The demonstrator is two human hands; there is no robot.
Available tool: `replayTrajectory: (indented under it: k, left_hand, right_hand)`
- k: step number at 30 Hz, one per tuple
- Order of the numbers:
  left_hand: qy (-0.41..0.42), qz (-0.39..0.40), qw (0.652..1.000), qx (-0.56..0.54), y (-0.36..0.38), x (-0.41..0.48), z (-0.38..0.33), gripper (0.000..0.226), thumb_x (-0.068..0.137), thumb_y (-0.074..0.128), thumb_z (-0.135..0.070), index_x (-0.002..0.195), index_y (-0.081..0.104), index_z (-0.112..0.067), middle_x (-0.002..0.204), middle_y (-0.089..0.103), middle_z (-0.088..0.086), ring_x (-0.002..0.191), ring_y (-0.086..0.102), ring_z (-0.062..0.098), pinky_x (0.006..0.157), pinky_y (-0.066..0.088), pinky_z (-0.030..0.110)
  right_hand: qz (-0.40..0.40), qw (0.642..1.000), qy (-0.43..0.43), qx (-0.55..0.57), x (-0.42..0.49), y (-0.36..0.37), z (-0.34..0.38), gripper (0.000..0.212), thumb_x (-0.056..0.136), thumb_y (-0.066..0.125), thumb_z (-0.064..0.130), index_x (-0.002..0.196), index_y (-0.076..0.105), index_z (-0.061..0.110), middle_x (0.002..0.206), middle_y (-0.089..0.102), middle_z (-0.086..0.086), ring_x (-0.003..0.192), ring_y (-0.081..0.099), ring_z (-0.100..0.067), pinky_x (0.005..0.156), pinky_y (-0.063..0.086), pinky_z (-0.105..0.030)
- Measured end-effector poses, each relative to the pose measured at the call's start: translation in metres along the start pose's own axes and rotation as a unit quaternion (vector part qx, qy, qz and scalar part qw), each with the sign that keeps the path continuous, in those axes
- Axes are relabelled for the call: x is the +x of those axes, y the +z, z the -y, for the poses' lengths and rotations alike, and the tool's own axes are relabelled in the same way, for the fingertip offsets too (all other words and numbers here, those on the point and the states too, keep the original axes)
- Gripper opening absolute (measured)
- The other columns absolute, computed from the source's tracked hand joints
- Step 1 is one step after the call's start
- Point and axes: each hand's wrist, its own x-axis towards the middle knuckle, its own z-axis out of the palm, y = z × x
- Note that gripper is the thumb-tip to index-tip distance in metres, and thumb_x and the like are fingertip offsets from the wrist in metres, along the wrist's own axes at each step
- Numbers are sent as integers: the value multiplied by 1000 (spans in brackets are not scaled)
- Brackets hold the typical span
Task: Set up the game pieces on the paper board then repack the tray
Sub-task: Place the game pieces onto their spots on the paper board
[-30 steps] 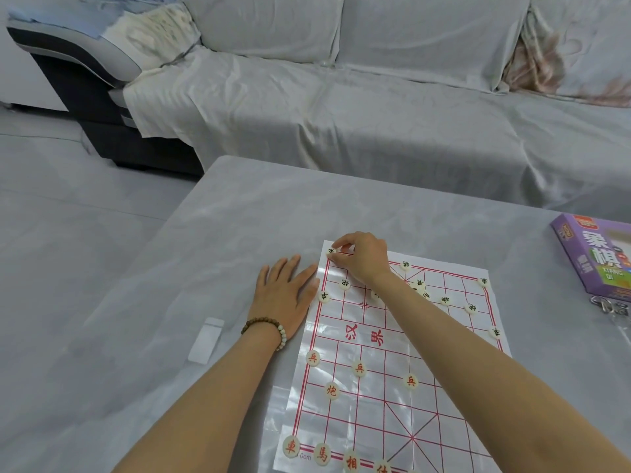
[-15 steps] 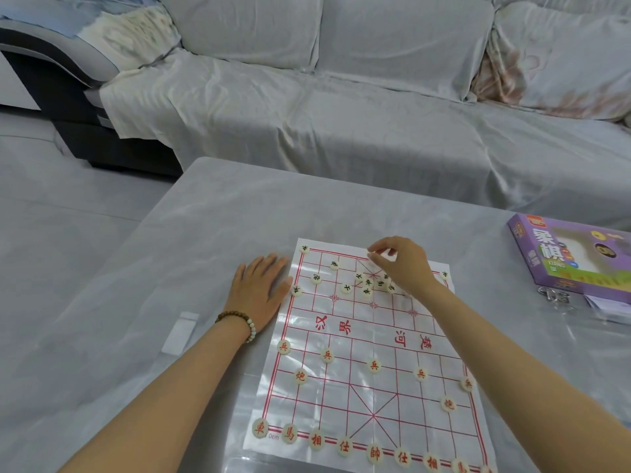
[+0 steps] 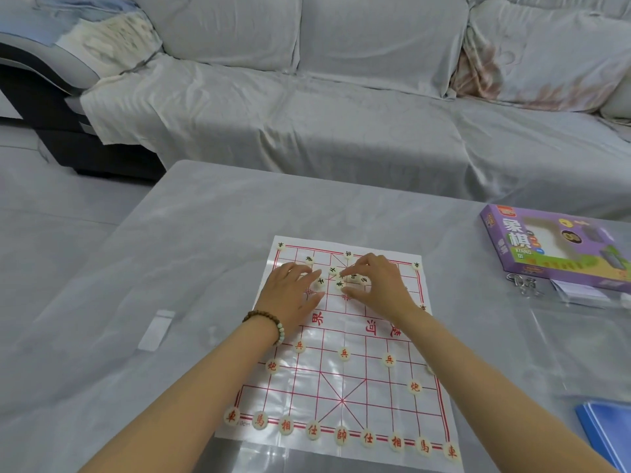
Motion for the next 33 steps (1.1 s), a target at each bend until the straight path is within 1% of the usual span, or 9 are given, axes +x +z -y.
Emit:
replayTrajectory:
  k: [4, 7, 10, 14, 18, 21, 25, 29, 33]
  left_hand:
    - [-15, -5, 1000, -6, 3, 9, -7, 43, 95, 41, -38, 137, 39, -29, 137, 42, -6, 130, 27, 15, 108, 20, 29]
    - [-20, -23, 999, -21, 2, 19, -8, 33, 93, 46, -30, 125, 54, -29, 122, 55, -6, 116, 38, 15, 98, 27, 26]
    - [-29, -23, 999, -8, -2, 29, -6, 26, 91, 52, -32, 114, 62, -29, 113, 61, -7, 109, 42, 15, 93, 28, 25]
    - [-71, -74, 993, -53, -13, 37, 2, 26, 84, 60, -45, 103, 64, -27, 102, 63, -10, 107, 46, 13, 93, 31, 29]
    - [-113, -129, 975, -141, -19, 48, 11, 23, 82, 65, -42, 96, 60, -24, 91, 60, -12, 102, 48, 13, 88, 33, 28]
    - [-115, -128, 968, -183, -19, 61, 12, 23, 83, 64, -40, 99, 60, -25, 89, 60, -14, 101, 48, 13, 88, 35, 31]
    - [-94, -114, 975, -169, -16, 80, 4, 24, 85, 62, -38, 106, 62, -28, 91, 63, -13, 102, 48, 13, 89, 34, 31]
    - [-104, -99, 979, -143, -7, 94, -5, 21, 82, 65, -42, 98, 66, -29, 89, 66, -12, 102, 48, 15, 82, 34, 28]
    - [-122, -93, 983, -100, 1, 99, -13, 25, 81, 65, -43, 97, 68, -24, 94, 68, -7, 103, 47, 16, 88, 35, 29]
  right_hand:
    - [-23, 1000, 9, 17, 2, 6, 1, 29, 82, 68, 38, 110, 66, 30, 112, 56, 5, 108, 48, -14, 94, 29, -28]
    - [-29, 999, 22, 32, 11, 7, 2, 30, 82, 67, 39, 111, 65, 30, 112, 56, 5, 109, 48, -15, 94, 31, -29]
    - [-20, 999, 20, 29, 22, 11, 4, 29, 83, 65, 40, 111, 65, 29, 113, 56, 4, 112, 46, -15, 92, 28, -28]
    - [-12, 1000, 26, 2, 36, 18, 8, 30, 83, 64, 43, 110, 66, 28, 114, 57, 2, 111, 46, -17, 92, 30, -30]
    - [-10, 999, 18, -36, 44, 23, 12, 26, 84, 63, 43, 106, 67, 28, 110, 60, 3, 108, 49, -17, 92, 30, -30]
    - [-38, 999, 10, -1, 46, 19, 7, 22, 85, 63, 39, 104, 67, 27, 105, 64, 8, 103, 52, -14, 93, 27, -29]
    - [-110, 991, 39, 70, 41, -1, -14, 20, 85, 64, 36, 103, 67, 27, 102, 66, 12, 95, 55, -8, 87, 24, -23]
    - [-114, 989, 48, 84, 25, -12, -37, 19, 84, 67, 32, 103, 67, 27, 100, 65, 14, 91, 52, -4, 90, 25, -22]
    - [-118, 985, 57, 112, 15, -12, -52, 16, 83, 69, 30, 99, 67, 29, 96, 65, 16, 87, 52, -3, 94, 30, -27]
